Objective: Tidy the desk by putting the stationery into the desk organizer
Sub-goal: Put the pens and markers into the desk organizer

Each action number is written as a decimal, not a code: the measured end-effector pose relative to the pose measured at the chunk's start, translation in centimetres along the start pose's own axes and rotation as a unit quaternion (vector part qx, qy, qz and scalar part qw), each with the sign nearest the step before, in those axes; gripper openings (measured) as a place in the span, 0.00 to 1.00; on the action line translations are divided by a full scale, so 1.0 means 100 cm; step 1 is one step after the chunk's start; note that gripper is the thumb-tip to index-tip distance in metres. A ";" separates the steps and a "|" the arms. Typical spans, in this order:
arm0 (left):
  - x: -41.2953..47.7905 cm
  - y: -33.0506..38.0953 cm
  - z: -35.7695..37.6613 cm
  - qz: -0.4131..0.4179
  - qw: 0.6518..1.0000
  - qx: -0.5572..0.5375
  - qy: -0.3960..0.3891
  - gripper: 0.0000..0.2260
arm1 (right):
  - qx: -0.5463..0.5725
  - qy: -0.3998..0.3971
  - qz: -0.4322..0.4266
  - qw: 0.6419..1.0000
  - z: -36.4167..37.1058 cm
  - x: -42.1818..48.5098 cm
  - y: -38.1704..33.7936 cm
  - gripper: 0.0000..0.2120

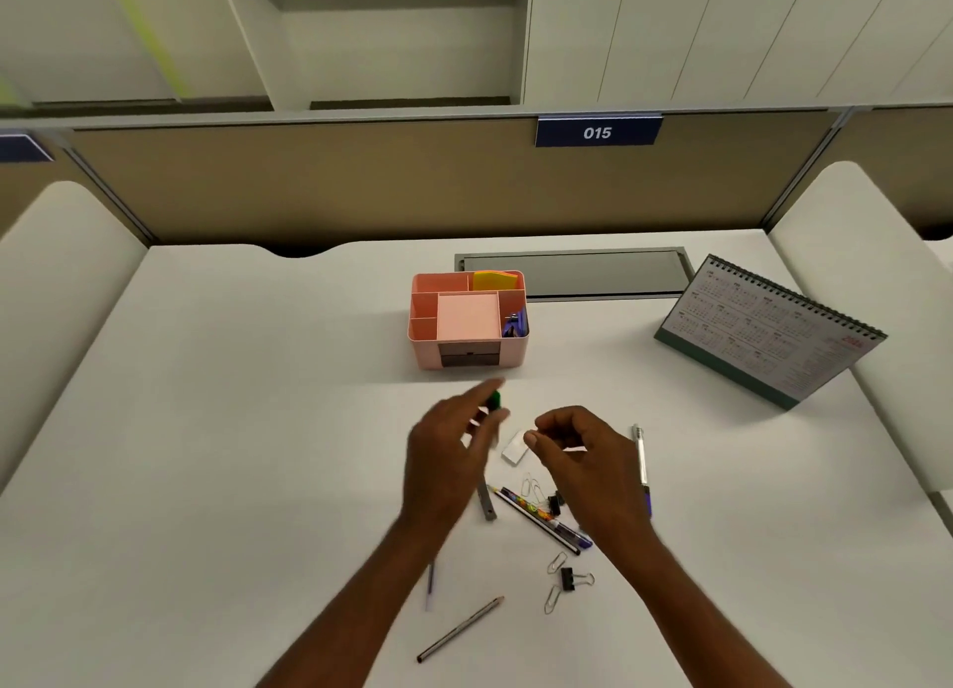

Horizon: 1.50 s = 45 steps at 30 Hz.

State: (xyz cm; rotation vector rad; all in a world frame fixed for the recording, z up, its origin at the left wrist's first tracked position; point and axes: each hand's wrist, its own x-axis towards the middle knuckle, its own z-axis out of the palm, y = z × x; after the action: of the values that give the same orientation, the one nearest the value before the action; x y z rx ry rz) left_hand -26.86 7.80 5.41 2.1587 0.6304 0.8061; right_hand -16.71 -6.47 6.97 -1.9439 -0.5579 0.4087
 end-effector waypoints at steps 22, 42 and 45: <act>0.178 -0.077 -0.046 -0.069 0.987 0.076 0.123 0.14 | -0.165 -0.199 0.028 0.965 0.072 -0.033 0.059 0.04; 0.191 -0.130 -0.013 -0.146 0.979 0.131 0.064 0.13 | -0.466 -0.299 -0.296 0.778 0.154 0.040 0.037 0.13; 0.193 -0.131 -0.012 -0.146 0.980 0.126 0.057 0.14 | -0.476 -0.303 -0.307 0.766 0.153 0.044 0.037 0.13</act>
State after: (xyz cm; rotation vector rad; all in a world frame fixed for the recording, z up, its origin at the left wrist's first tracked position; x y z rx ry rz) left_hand -16.91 28.76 2.69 2.1804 1.1318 0.7243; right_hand -20.15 6.09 -2.85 -2.3419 -2.0943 0.3384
